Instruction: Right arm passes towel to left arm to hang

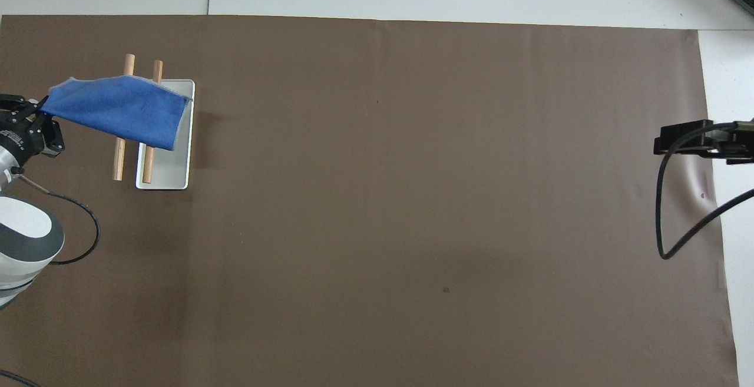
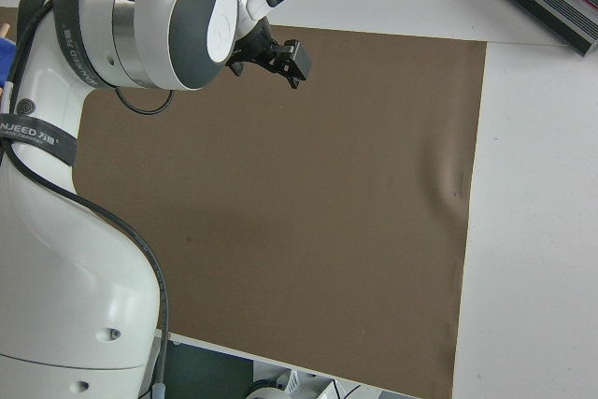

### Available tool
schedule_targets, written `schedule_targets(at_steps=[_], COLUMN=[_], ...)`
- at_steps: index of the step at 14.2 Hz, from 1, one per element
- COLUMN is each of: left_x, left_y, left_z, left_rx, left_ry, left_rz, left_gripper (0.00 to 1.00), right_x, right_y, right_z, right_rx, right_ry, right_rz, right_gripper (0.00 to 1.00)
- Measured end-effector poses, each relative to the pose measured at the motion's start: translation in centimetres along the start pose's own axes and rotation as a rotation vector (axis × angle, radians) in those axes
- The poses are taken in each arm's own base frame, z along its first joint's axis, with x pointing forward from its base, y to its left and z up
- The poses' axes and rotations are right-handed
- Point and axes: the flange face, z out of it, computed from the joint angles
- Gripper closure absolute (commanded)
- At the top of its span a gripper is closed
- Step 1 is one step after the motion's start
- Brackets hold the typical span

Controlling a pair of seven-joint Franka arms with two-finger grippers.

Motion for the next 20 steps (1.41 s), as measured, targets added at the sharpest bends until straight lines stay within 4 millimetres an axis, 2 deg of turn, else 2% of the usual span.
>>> schedule_targets(at_steps=[1, 2, 3, 7, 10, 14, 17, 20], left_x=[0.6, 1.1, 1.4, 3.0, 2.9, 0.9, -1.1, -4.3], left_y=[-0.3, -0.5, -0.8, -1.2, -0.9, 0.5, 1.3, 1.1], left_z=[0.1, 0.2, 0.3, 0.8, 0.4, -2.3, -4.7, -5.5], left_rx=[0.007, 0.012, 0.017, 0.086, 0.100, 0.119, 0.117, 0.111], left_ry=[0.010, 0.017, 0.023, 0.037, 0.030, -0.029, -0.084, -0.148], left_rz=[-0.024, -0.044, -0.061, -0.103, -0.106, -0.016, 0.170, 0.429], left_gripper=[0.85, 0.52, 0.01, 0.00, 0.00, 0.00, 0.00, 0.00], right_x=[0.0, -0.1, -0.1, -0.3, -1.0, -1.1, -1.0, -1.1], right_y=[0.3, 0.4, 0.5, 0.8, 0.2, 0.4, 0.2, 0.0], right_z=[-0.3, -0.4, -0.3, 0.7, 1.2, 1.3, 1.6, 1.8], right_rx=[0.000, 0.000, -0.001, -0.006, -0.012, -0.008, -0.008, -0.008], right_ry=[-0.003, -0.006, -0.011, -0.048, -0.099, -0.107, -0.111, -0.118], right_rz=[0.003, 0.004, 0.005, 0.012, -0.004, -0.079, -0.097, -0.102], right_gripper=[0.00, 0.00, 0.00, 0.00, 0.00, 0.00, 0.00, 0.00])
